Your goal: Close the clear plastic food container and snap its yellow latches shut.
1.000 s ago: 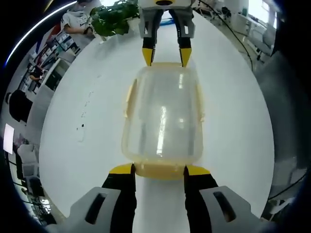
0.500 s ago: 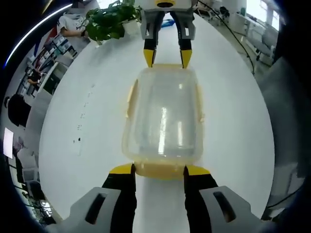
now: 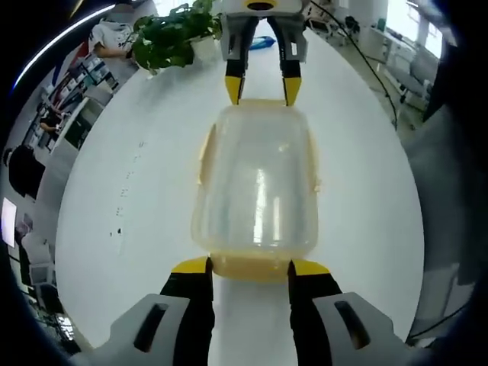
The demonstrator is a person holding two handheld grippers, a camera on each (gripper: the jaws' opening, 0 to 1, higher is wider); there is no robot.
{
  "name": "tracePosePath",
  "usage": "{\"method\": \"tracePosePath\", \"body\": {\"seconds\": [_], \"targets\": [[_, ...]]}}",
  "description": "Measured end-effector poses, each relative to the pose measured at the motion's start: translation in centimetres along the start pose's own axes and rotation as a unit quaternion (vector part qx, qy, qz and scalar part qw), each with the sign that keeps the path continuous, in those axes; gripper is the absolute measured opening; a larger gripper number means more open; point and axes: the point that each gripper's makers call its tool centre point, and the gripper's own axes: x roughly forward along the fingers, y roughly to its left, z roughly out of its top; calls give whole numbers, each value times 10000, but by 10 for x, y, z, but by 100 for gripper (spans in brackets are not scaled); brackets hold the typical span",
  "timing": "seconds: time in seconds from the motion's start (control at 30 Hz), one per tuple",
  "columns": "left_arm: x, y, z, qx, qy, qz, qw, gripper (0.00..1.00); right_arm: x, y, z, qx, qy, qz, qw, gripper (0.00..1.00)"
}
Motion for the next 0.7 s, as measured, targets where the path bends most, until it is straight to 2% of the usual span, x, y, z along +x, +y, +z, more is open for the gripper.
{"method": "tracePosePath", "body": {"seconds": [0.03, 0.27, 0.43, 0.7], "targets": [[1, 0, 0, -54, -55, -24, 10000, 35, 2, -1, -1, -34, 37, -10, 10000, 37], [8, -3, -4, -22, 49, -49, 10000, 35, 7, 1, -5, 1, 116, 101, 9999, 37], [14, -4, -8, -76, 0, -60, 10000, 35, 10, 2, -5, -35, 146, 114, 9998, 37], [16, -2, -7, -21, -140, -139, 9998, 35, 13, 1, -8, -132, 247, 131, 9995, 37]]}}
